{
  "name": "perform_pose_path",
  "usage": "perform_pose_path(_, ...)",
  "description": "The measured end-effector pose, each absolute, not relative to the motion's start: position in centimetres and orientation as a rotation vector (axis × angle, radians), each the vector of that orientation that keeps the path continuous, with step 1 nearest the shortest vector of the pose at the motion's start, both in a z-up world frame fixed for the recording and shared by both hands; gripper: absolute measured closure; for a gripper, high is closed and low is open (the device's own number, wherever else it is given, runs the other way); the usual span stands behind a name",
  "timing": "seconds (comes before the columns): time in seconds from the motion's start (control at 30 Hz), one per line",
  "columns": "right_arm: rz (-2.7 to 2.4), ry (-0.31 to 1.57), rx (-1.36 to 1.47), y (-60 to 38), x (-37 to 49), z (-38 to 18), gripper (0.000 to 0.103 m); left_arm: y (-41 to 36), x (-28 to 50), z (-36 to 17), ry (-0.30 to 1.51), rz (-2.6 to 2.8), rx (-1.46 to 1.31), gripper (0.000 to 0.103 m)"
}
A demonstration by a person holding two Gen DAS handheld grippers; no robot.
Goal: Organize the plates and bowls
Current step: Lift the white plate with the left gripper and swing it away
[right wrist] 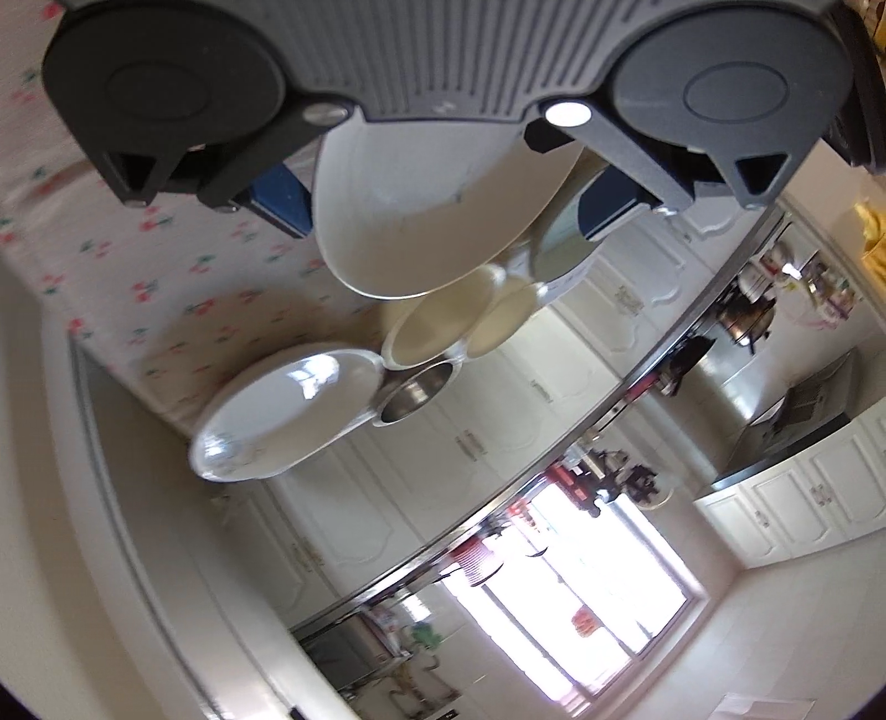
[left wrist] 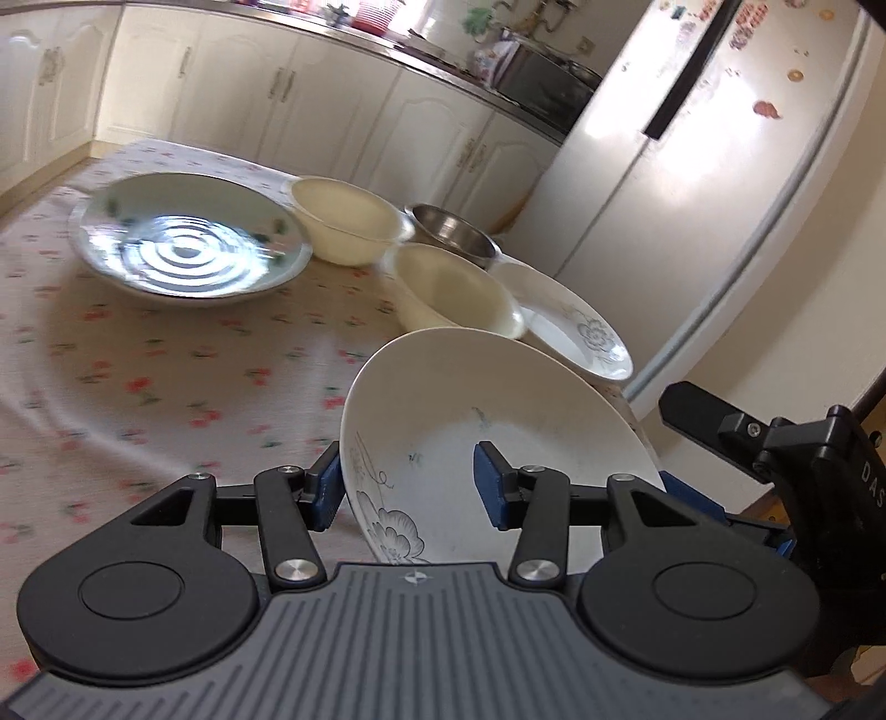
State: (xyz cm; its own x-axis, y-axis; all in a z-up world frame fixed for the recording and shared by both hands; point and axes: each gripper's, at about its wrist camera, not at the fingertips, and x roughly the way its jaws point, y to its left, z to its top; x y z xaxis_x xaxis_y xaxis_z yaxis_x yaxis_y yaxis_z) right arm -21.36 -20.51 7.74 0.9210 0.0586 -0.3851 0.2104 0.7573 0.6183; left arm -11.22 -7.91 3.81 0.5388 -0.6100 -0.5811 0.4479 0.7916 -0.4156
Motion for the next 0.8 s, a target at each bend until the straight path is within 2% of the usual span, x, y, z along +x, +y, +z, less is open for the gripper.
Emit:
perform_pose_path(0.53,0.169,0.51,0.66,-10.3,-14.8,7.8,0.002,7.1,-12.3,4.4,0.714,-0.412,-0.297,0.048)
perform_pose_path(0.8,0.225,0.564,0.615,-7.1,-13.4,6.7,0.002,9.5,-11.9,2.9,0.727,-0.324,-0.329,0.048)
